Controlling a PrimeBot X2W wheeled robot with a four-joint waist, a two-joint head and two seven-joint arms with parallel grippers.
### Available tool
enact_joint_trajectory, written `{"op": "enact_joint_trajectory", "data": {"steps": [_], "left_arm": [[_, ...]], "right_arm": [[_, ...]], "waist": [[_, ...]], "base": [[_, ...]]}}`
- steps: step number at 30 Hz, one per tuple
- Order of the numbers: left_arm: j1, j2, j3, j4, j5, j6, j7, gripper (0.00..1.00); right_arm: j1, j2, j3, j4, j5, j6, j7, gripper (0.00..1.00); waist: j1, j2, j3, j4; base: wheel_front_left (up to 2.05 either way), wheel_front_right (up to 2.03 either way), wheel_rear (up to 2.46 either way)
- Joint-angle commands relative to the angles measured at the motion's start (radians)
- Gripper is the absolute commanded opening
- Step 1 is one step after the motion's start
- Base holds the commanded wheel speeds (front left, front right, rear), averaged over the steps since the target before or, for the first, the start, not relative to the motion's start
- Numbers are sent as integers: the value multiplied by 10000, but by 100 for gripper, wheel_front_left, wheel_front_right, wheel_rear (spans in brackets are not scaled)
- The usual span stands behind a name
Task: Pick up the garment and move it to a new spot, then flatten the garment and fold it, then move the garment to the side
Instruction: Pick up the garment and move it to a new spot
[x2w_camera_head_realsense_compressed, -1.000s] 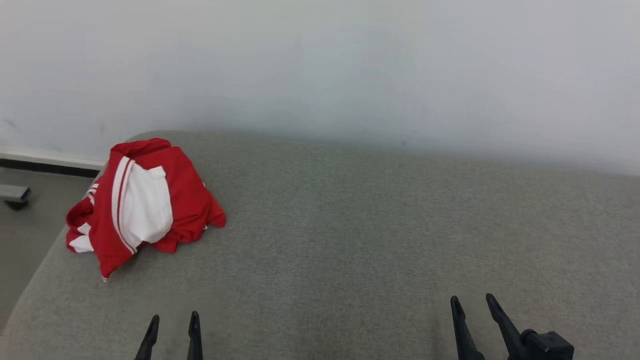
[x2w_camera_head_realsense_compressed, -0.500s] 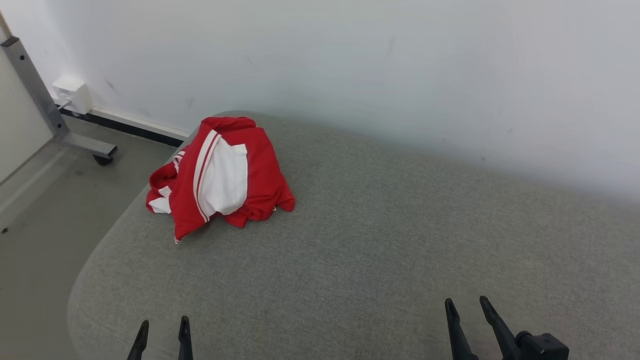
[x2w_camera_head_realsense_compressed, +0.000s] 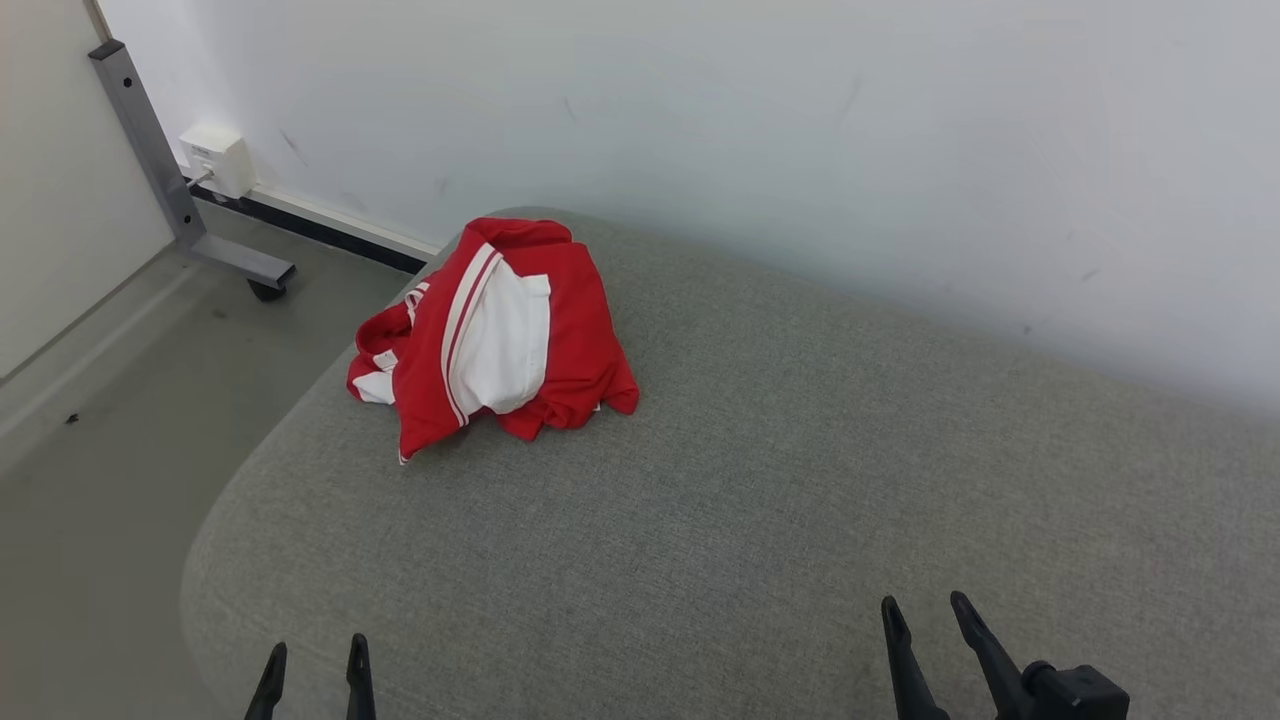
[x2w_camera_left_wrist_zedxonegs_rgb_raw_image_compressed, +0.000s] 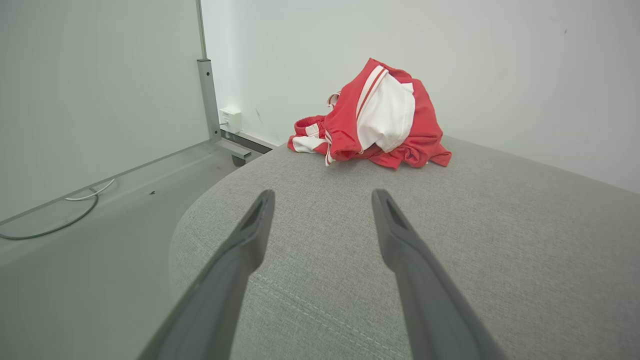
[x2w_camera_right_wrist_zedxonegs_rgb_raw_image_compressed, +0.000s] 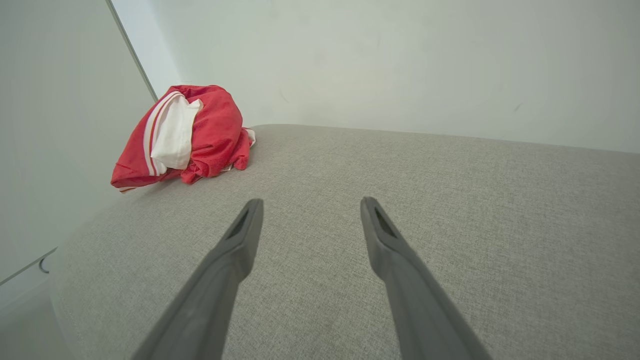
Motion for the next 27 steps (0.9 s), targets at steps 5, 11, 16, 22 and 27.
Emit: {"op": "enact_joint_trajectory", "data": {"steps": [5, 11, 16, 22, 27], "left_arm": [[-416, 75, -31, 258, 117, -88, -35, 100], [-1995, 250, 165, 1048, -373, -182, -35, 100], [-4178, 849, 332, 2210, -1177, -281, 492, 100], [-6509, 2073, 261, 3113, -2430, -321, 1674, 100], [-7563, 3348, -501, 3053, -4364, -312, 3600, 100]], "right_arm": [[-78, -13, 36, -18, -136, -21, -55, 100], [-405, -16, 68, -478, -573, -21, 285, 100], [-922, -22, 147, -1160, -1118, -21, 745, 100], [-1560, -43, 591, -1986, -1372, -21, 1149, 100], [-1967, -29, 902, -2358, -1345, -21, 1134, 100]], "waist": [[0, -2, 138, -119], [0, -2, 1136, -667], [0, -2, 2325, -1488], [0, -2, 3799, -2667], [0, -2, 4791, -3407]], "base": [[0, 0, 0], [0, 0, 0], [0, 0, 0], [0, 0, 0], [0, 0, 0]]}}
